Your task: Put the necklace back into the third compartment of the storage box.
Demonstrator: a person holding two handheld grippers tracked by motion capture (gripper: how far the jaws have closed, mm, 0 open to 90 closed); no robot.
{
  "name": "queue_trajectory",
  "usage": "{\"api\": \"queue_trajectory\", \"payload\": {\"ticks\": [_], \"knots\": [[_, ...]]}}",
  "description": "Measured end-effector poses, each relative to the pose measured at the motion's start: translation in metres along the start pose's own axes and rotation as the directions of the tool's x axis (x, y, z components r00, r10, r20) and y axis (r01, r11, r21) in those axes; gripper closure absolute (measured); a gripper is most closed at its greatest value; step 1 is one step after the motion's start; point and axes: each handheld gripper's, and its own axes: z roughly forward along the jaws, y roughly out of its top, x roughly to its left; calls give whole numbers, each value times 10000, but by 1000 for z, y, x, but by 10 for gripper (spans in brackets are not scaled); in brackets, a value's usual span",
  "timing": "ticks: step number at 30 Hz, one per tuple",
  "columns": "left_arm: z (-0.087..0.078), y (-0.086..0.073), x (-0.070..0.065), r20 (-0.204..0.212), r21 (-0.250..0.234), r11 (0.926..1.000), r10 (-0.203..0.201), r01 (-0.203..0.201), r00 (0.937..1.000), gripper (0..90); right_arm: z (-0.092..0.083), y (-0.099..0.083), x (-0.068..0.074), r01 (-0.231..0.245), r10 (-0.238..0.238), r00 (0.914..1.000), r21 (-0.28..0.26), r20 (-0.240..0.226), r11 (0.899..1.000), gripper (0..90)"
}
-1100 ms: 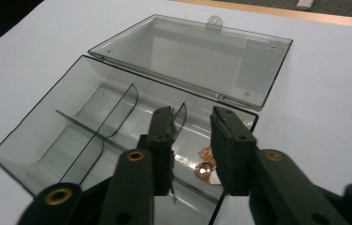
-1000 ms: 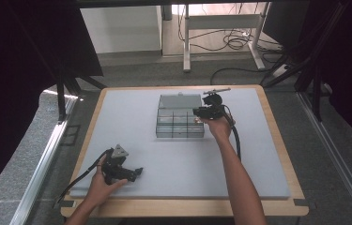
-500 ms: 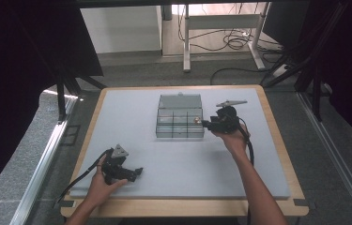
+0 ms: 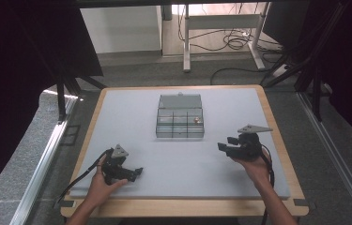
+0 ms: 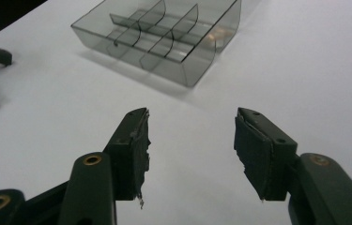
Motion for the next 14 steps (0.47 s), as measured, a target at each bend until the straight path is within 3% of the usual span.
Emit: {"api": "queue_trajectory", "payload": {"ticks": [4, 9, 14], "knots": [[0, 0, 0, -2, 0, 10000, 9, -9, 10000, 0, 6, -14, 2, 113, -116, 9999, 500, 54, 9987, 421], [0, 0, 0, 1, 16, 10000, 10, -10, 10000, 0, 10, -15, 3, -1, 0, 10000, 507, 16, 9987, 394], [0, 0, 0, 8, 43, 10000, 17, -17, 10000, 0, 13, -18, 4, 288, -302, 9992, 487, 276, 9984, 353]]}}
